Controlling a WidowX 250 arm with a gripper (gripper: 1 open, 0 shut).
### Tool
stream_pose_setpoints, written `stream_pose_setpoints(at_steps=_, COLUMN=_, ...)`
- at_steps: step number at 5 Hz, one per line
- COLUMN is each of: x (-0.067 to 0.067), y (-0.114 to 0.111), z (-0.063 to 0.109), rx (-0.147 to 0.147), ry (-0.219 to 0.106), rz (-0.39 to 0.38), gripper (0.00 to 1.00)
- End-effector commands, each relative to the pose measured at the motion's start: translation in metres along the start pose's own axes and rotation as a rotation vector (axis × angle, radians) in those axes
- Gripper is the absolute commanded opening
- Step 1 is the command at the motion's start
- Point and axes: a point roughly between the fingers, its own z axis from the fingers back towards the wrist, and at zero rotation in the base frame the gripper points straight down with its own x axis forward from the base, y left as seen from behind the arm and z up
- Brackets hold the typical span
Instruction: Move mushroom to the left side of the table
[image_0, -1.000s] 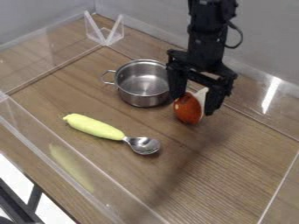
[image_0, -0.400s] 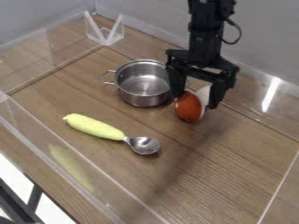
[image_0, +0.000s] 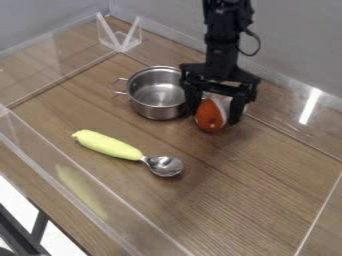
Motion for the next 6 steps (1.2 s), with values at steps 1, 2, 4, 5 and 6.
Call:
stream_pose_setpoints(at_steps=1, x=0.005, y=-0.012, z=0.016, rx=-0.015, ry=-0.057, rz=0.008, gripper=1.00)
stream_pose_setpoints(at_steps=2, x=0.001, y=-0.025, z=0.016, rx=-0.013, ry=-0.057, rz=0.011, gripper=1.00)
stream_pose_setpoints(at_steps=4, x=0.002, y=-0.001, z=0.030, rx=-0.010, ry=-0.061, rz=0.045, gripper=1.00)
stream_pose_setpoints(at_steps=5, x=0.002, y=0.010, z=0.038, rx=-0.010, ry=-0.065, rz=0.059, gripper=1.00)
stream_pose_setpoints(at_steps=6, x=0.000, y=0.008, z=0.030, rx=-0.015, ry=-0.062, rz=0.066, gripper=1.00)
